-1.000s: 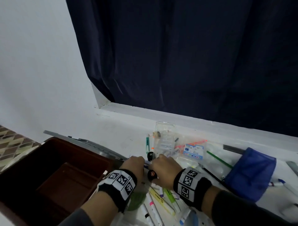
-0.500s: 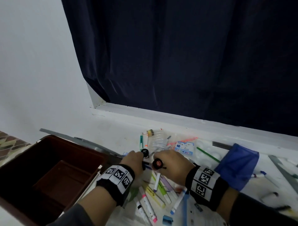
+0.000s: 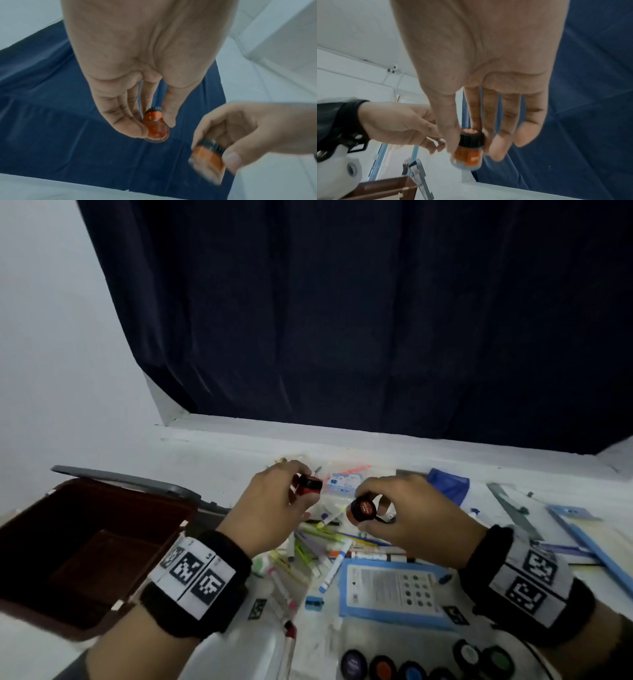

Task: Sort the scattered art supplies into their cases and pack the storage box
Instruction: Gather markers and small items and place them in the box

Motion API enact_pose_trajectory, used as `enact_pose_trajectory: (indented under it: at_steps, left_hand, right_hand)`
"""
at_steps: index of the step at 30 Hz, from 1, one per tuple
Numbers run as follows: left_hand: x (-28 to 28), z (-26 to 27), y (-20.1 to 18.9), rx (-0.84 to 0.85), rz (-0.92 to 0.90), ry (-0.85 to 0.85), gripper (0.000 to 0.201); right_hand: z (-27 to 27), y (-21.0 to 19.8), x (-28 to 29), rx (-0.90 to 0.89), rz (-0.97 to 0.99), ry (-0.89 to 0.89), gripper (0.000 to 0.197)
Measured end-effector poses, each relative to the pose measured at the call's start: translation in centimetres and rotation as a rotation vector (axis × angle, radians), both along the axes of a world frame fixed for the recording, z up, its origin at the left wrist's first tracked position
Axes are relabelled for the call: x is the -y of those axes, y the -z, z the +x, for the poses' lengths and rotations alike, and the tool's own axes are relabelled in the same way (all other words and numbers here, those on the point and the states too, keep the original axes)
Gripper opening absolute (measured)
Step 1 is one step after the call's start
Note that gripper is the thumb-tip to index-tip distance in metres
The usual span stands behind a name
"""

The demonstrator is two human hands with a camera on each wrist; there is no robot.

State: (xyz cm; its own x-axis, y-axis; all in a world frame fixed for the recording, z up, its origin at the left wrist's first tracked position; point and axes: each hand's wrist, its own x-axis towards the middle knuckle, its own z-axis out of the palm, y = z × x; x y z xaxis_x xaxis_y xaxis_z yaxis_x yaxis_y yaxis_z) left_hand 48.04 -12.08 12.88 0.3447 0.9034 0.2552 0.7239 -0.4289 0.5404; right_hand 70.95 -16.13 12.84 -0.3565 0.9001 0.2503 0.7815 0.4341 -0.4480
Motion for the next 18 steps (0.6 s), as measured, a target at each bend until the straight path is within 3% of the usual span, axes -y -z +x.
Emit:
enact_pose_trajectory:
  at_steps: [4,10,18]
  left_hand:
    - [3.6,2.9,0.2,0.211,-0.105,0.097,0.024]
    - [7.2,6.6,5.2,0.291,-0.266,0.175,0.019]
    - [10.4,9.6,10.6,0.135,-0.351,0.271,0.030]
  right_hand:
    - [2.4,-0.1,3.6,-0.039,-0.122,0.039,0.016]
    - [5.9,3.2,8.3,-0.050,-0.202,0.144,0.022]
    - [7.5,7.3,11.2,0.051,-0.317,0.180,0.029]
